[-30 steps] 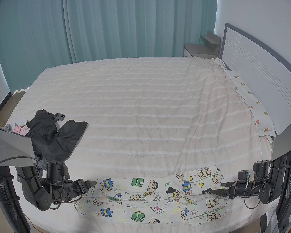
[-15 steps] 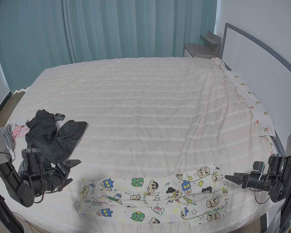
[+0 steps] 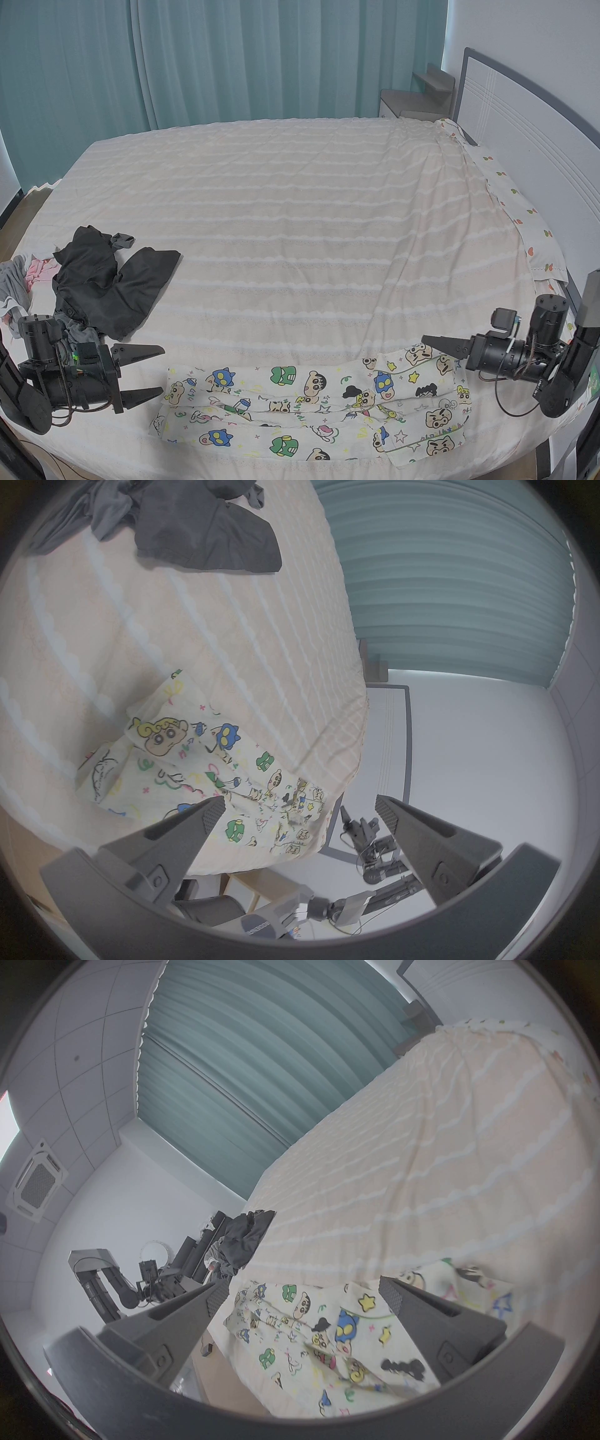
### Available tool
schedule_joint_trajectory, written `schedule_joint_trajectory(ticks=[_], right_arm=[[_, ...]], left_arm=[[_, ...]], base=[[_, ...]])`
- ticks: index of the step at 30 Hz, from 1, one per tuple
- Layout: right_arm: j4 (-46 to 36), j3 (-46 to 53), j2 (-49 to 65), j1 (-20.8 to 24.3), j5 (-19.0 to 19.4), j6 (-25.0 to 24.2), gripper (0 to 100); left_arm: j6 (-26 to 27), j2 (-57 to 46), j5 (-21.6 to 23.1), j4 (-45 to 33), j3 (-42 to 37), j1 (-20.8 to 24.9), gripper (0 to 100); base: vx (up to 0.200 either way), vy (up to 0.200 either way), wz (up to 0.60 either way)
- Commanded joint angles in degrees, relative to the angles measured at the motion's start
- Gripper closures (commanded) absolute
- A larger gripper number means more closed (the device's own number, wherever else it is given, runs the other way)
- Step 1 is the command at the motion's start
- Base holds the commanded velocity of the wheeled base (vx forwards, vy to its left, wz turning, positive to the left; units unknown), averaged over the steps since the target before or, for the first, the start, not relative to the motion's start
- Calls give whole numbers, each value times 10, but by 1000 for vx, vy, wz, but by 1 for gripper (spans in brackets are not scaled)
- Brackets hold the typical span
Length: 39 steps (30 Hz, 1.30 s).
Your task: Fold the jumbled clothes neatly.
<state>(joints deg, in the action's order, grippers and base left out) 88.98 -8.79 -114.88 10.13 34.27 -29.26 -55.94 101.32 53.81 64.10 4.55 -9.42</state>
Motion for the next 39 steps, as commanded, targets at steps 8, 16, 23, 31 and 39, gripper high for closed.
schedule_joint_trajectory(ticks=[8,16,23,31,39], right_arm=[[8,-106,-206,60,-73,-49,0],[8,-121,-238,15,-85,-50,0],[8,-121,-253,-2,-83,-62,0],[8,-112,-150,16,-83,-73,0],[8,-86,-100,94,-88,-72,0]], left_arm=[[69,55,30,1,-32,-35,0],[71,55,30,1,-33,-35,0],[71,55,30,1,-33,-34,0],[71,55,30,1,-36,-34,0],[72,55,30,1,-37,-34,0]], base=[[0,0,0],[0,0,0],[0,0,0],[0,0,0],[0,0,0]])
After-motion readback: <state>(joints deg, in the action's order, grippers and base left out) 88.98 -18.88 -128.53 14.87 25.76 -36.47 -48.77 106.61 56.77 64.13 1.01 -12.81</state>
